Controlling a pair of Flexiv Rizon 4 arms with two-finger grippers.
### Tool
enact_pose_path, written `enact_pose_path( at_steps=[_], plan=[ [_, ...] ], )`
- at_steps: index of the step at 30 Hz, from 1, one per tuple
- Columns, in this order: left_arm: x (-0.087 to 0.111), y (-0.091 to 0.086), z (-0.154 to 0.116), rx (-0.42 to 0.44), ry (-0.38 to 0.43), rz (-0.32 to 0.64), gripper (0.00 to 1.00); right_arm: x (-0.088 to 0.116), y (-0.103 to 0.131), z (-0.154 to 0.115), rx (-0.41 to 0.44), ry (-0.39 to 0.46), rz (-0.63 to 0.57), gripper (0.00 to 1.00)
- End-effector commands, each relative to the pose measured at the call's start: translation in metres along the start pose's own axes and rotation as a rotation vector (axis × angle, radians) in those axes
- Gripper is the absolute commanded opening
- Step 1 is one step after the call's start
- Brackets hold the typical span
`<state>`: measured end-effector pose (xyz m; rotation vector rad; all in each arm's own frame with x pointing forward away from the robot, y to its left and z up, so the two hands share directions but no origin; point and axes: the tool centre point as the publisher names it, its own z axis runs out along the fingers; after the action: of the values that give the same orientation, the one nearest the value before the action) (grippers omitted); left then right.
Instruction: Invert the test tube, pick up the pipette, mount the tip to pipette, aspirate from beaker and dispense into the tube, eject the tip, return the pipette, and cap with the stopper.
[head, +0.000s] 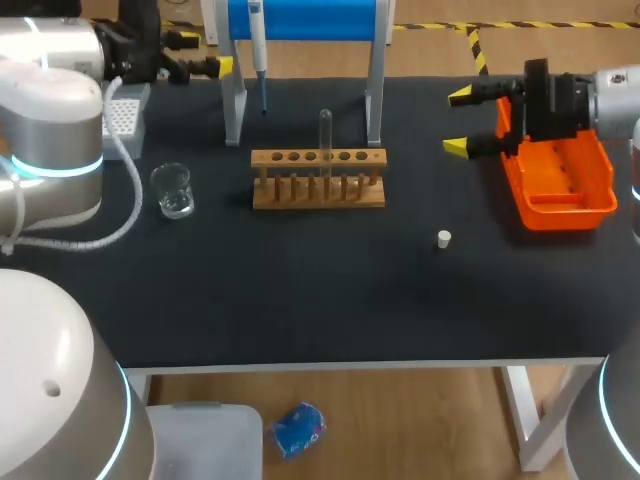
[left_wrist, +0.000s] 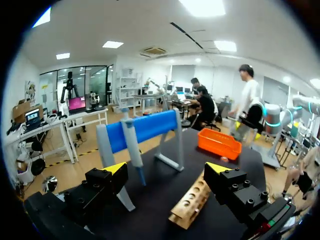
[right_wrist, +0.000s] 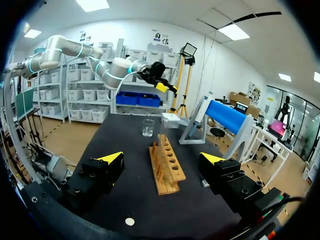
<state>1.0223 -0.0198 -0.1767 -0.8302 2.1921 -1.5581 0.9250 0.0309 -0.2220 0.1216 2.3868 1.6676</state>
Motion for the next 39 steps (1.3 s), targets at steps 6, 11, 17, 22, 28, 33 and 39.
enact_pose_path(
  at_steps=[6,11,17,22,28,33,39],
  plan=[
    [0.079,0.04,-0.04,0.031,-0.033,-0.005,1.0,0.0,0.0,0.0,0.001,0.001,0.0,1.0],
    [0.095,0.057,-0.034,0.065,0.092,0.021,1.0,0.0,0.0,0.0,0.001,0.001,0.0,1.0],
    [0.095,0.057,-0.034,0.065,0.092,0.021,1.0,0.0,0.0,0.0,0.001,0.001,0.0,1.0],
    [0.095,0.057,-0.034,0.065,0.092,0.021,1.0,0.0,0.0,0.0,0.001,0.001,0.0,1.0],
    [0.095,0.057,-0.034,0.065,0.092,0.021,1.0,0.0,0.0,0.0,0.001,0.001,0.0,1.0],
    [0.105,0.061,-0.025,0.053,0.084,0.059,1.0,0.0,0.0,0.0,0.001,0.001,0.0,1.0],
    [0.127,0.076,-0.011,0.04,0.081,0.082,1.0,0.0,0.0,0.0,0.001,0.001,0.0,1.0]
  ],
)
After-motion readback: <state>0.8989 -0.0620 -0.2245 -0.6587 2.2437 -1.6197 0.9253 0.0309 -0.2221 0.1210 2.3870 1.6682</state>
